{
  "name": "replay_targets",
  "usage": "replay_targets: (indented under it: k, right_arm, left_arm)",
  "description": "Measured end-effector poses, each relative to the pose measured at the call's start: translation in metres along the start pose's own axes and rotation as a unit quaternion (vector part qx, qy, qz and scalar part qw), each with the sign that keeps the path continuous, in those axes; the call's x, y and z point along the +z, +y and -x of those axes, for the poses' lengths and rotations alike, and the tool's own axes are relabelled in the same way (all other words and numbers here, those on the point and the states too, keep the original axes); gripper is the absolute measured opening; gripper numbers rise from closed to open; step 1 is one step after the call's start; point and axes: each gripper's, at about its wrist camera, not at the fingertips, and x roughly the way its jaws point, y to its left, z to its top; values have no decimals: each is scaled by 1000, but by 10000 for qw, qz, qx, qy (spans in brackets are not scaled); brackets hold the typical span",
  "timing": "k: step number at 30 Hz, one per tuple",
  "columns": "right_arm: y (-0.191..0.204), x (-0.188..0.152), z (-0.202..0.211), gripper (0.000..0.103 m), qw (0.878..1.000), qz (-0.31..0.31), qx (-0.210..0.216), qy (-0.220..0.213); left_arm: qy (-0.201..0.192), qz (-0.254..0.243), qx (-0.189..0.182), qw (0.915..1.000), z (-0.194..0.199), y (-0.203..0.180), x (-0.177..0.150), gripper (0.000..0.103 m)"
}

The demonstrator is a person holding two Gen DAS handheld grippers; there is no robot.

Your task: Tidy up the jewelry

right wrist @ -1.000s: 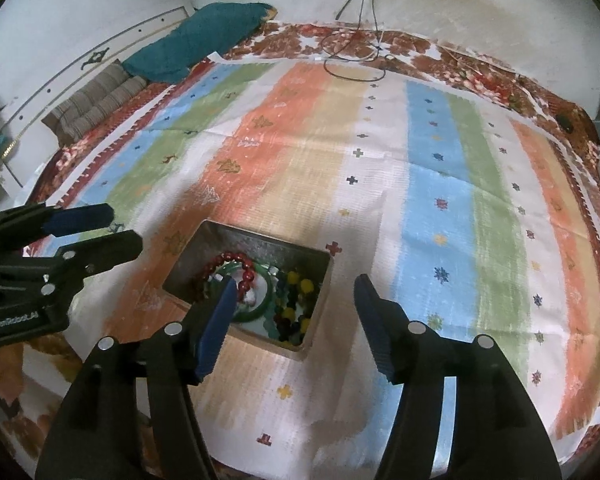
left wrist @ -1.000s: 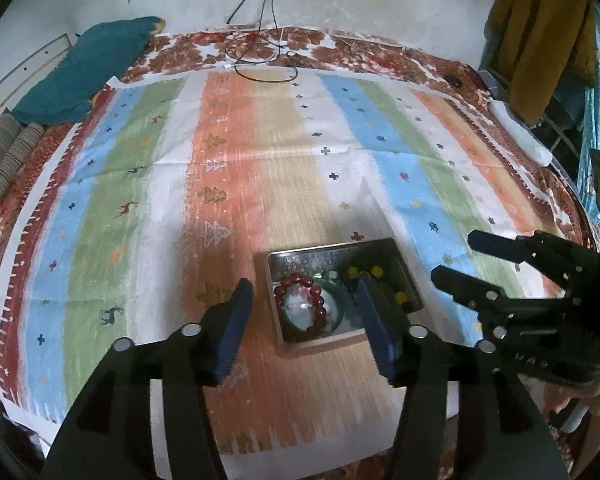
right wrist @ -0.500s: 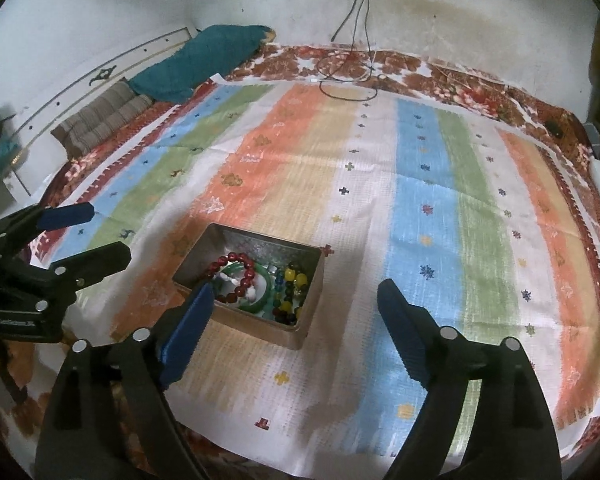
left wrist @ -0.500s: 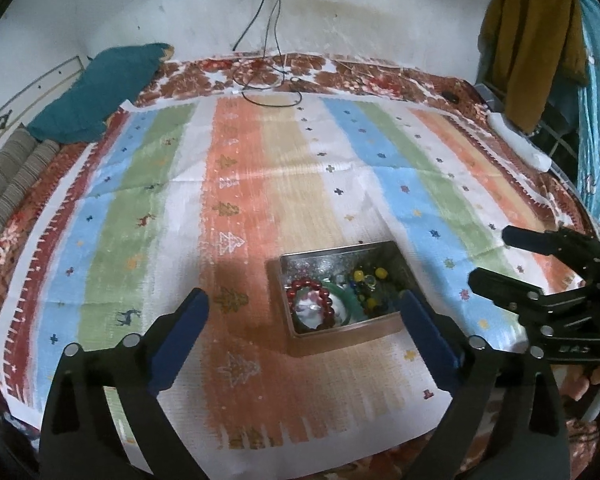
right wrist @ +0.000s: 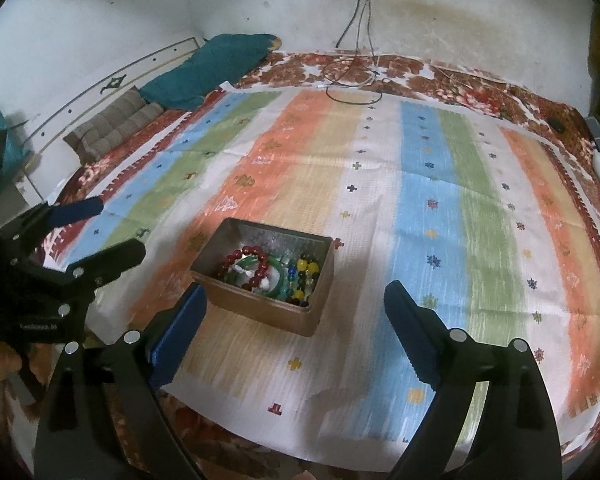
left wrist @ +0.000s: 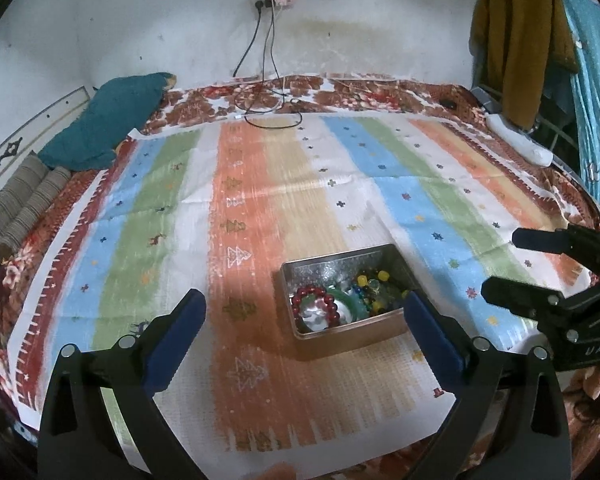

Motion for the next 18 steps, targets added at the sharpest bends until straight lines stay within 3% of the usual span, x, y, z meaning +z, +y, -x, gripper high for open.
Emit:
replay_targets:
  k: [9,18]
  right_arm:
    - [2,-8,4,92,9999,-44,-109,-101]
    - [4,-9,7,94,9997,63,-119,-183]
  left_arm:
    - [-233,5,170,9996,8,-3,-4,97]
    - [-345,-86,105,9993,13,-6,-4,97]
